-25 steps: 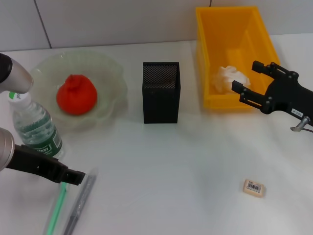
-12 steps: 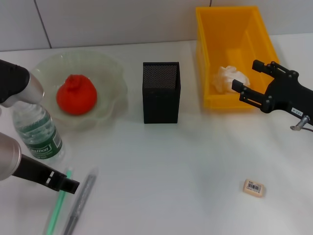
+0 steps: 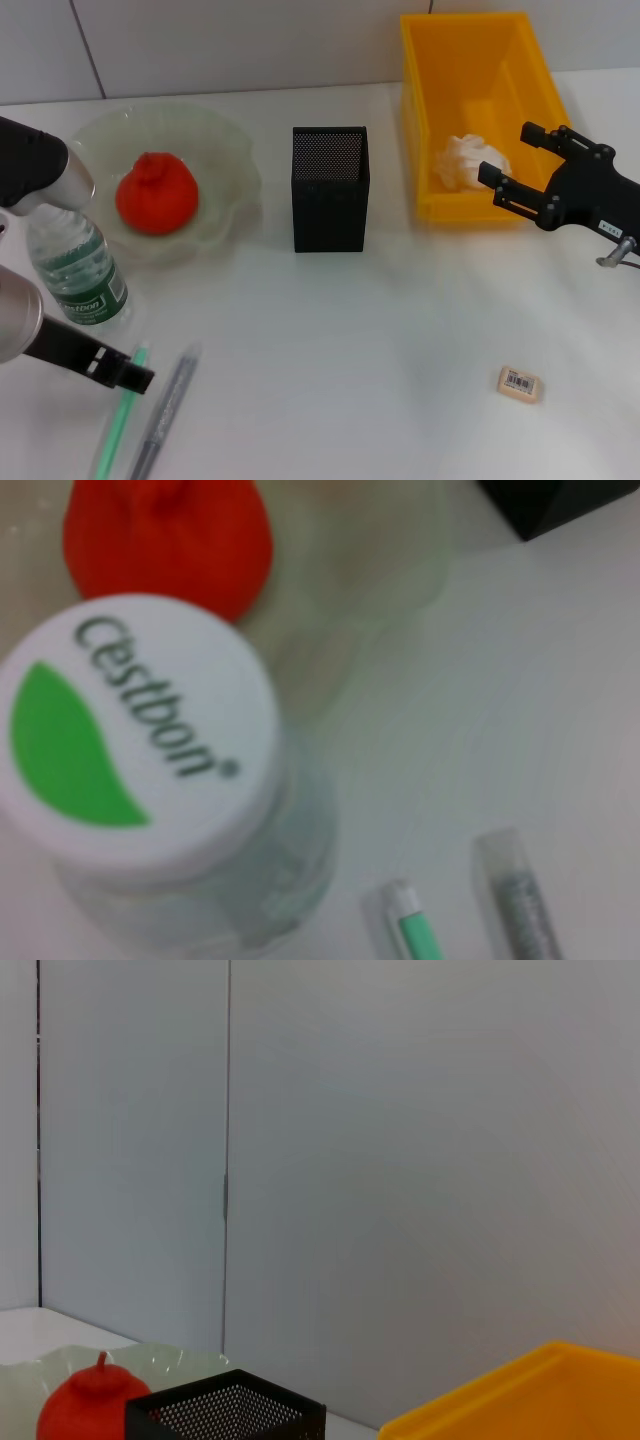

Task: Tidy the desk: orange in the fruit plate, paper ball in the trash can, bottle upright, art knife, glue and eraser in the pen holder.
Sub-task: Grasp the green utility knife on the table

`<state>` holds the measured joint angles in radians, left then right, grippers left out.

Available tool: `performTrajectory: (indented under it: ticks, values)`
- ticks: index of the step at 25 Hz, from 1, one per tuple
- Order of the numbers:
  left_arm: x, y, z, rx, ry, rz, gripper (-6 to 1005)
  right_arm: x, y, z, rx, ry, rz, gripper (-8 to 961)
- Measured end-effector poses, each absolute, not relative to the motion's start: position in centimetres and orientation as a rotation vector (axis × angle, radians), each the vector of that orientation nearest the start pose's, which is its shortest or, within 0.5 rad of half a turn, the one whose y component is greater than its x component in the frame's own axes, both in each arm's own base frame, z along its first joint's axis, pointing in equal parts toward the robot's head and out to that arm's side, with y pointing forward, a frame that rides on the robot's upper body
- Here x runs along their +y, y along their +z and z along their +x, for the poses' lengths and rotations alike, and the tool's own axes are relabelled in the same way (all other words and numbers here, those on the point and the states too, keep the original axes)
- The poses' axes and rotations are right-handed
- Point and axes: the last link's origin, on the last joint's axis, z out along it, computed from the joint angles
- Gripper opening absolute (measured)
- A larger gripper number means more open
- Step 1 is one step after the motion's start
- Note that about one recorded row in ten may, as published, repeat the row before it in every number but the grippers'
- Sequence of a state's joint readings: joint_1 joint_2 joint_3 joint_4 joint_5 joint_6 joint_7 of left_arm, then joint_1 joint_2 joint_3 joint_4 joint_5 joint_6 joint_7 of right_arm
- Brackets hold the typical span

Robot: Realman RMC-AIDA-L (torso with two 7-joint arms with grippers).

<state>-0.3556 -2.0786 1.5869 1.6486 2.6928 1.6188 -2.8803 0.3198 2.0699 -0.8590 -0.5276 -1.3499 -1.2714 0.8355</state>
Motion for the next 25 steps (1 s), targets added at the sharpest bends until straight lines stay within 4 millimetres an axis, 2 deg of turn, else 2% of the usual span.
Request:
performTrajectory:
  ticks: [5,25]
  values:
    - [30.14,0.32,-21.02,-1.137,0.654,-2.321,777,32.13,1.81,31.55,0.395,0.740,-2.155,766]
    - [29.95,-0.59,-20.72,-1.109,0.720,-2.350,774,32.40,1.73,31.43,0.396,0.736,-2.153,766]
